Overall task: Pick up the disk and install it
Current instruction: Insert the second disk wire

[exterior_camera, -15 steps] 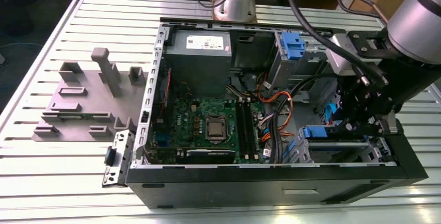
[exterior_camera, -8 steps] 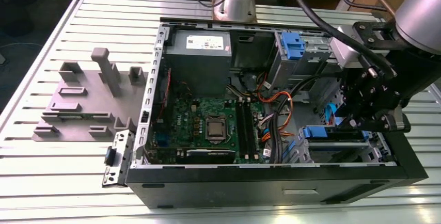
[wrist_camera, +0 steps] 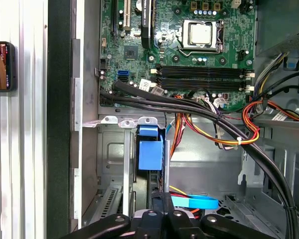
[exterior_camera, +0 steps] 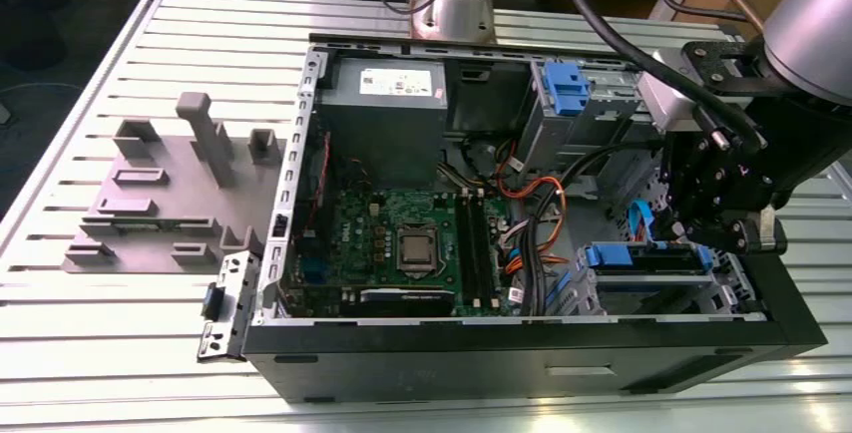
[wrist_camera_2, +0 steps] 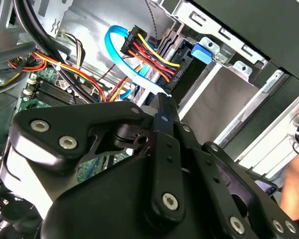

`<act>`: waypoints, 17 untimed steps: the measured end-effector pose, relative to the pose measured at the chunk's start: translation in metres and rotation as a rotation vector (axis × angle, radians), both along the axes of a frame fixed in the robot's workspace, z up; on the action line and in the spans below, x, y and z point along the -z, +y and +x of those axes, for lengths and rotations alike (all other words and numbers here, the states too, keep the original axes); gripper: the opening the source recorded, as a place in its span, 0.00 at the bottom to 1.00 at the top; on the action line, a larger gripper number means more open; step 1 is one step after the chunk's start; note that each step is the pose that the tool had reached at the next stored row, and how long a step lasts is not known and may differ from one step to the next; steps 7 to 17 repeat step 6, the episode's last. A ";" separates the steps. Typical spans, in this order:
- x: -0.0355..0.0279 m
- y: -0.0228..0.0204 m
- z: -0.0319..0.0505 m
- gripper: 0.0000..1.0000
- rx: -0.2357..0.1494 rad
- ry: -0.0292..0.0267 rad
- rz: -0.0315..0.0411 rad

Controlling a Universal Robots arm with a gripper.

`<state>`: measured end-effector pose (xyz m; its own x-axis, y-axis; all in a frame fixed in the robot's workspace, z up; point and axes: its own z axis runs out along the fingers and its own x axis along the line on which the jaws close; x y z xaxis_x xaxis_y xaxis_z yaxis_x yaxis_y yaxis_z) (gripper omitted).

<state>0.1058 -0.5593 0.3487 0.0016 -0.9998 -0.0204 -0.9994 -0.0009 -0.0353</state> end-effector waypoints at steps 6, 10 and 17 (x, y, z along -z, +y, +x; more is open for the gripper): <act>0.0000 0.0000 0.0000 0.11 0.000 0.0005 0.0000; 0.0000 0.0000 0.0000 0.11 0.000 0.0005 0.0000; 0.0000 0.0000 0.0000 0.11 0.000 0.0005 0.0000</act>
